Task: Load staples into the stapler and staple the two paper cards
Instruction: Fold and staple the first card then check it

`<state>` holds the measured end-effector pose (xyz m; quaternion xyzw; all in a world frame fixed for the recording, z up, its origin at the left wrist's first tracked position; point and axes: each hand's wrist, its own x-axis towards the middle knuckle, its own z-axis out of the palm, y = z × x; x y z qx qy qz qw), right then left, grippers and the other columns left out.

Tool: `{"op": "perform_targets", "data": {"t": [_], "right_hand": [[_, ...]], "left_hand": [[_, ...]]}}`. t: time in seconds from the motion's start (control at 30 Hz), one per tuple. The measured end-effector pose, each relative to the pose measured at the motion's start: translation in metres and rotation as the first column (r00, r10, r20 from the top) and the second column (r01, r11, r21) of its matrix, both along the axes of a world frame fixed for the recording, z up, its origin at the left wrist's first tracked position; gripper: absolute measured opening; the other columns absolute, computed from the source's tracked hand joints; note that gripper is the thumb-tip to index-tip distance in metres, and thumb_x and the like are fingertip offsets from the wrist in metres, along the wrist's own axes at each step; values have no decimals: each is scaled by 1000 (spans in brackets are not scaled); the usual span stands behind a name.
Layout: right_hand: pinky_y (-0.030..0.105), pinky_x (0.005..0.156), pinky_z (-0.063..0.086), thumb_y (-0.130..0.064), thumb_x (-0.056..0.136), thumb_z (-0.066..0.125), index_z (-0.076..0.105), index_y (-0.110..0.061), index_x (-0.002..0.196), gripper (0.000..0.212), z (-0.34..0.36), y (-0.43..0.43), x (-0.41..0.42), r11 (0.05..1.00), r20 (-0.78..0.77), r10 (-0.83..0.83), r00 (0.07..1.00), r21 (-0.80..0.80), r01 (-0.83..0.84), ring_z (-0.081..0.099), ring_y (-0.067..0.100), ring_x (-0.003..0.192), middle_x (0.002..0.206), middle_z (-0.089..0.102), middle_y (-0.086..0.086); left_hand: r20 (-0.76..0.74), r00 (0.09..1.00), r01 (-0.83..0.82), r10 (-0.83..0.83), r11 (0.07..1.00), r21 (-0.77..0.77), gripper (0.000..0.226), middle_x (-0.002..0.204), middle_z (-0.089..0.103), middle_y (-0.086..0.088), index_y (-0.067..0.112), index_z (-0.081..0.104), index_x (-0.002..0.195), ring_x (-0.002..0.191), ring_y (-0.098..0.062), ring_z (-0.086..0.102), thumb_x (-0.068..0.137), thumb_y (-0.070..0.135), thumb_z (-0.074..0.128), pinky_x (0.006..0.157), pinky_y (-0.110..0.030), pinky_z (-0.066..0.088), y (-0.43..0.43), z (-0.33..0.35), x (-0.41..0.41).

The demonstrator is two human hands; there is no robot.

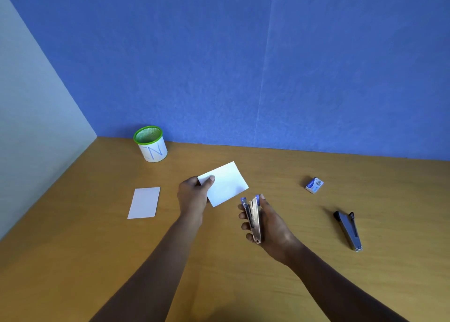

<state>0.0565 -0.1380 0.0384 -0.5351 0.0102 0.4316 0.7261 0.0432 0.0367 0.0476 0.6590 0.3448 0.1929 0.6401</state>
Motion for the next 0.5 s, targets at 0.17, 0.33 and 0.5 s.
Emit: {"op": "perform_targets", "data": {"t": [0.17,0.33,0.5], "right_hand": [[23,59,39,-55,89,39,63,-17,107,49,2,0,-7,996,91,-57,994,-59,62,54,10,67,84,63,-4],[23,60,40,-51,90,43,63,-17,106,42,9,1,-13,992,155,-60,986,-104,76,54,11,71,90,63,-4],[24,62,41,-50,89,47,63,-19,99,36,13,0,-17,992,174,-66,982,-98,84,54,12,74,94,62,-4]], "left_hand": [[70,997,26,-30,998,53,35,65,44,-12,-14,55,77,63,-21,38,82,18,69,57,-29,31,-12,5,-5],[161,986,22,-28,999,39,29,71,52,-12,-11,61,81,67,-19,43,82,16,70,63,-31,34,-20,10,-8],[183,980,70,-82,995,72,48,69,49,-9,-14,55,79,66,-19,40,73,31,71,62,-32,33,-23,10,-11]]}}
